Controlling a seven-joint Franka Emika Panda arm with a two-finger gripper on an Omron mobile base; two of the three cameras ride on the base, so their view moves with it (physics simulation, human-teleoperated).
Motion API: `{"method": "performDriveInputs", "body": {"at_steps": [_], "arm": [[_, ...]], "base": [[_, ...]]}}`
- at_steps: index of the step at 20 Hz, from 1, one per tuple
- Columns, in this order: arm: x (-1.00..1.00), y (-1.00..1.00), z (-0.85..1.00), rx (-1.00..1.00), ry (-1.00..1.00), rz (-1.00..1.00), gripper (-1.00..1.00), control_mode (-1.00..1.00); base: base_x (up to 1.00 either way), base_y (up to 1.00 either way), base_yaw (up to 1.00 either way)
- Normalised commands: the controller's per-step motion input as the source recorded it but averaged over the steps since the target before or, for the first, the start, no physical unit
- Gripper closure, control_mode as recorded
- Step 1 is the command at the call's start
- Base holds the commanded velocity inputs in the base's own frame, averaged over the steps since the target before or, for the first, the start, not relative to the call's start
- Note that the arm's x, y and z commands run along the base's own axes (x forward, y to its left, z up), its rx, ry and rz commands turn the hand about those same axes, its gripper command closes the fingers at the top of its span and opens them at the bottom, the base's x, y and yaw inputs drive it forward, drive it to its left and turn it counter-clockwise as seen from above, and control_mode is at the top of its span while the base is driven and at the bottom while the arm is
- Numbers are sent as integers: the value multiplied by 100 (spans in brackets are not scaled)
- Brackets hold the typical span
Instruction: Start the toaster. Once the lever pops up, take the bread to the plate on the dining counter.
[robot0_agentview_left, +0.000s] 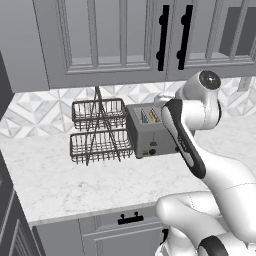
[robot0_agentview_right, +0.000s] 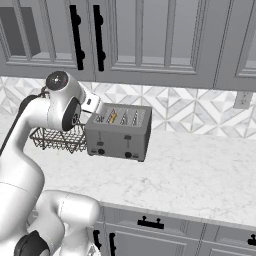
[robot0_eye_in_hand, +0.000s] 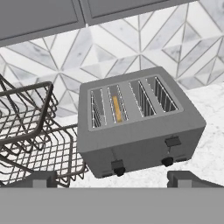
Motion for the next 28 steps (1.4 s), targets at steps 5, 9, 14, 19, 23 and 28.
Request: {"method": "performDriveInputs", "body": {"at_steps": [5,9,14,19,23,28], "arm": [[0,0,0,0,0,0,-100,-100],[0,0,0,0,0,0,-100,-100],[0,0,0,0,0,0,-100,-100],[0,0,0,0,0,0,-100,-100],[0,0,0,0,0,0,-100,-100],[0,0,0,0,0,0,-100,-100]], "base": [[0,0,0],[0,0,0],[0,0,0],[0,0,0],[0,0,0],[0,0,0]]}}
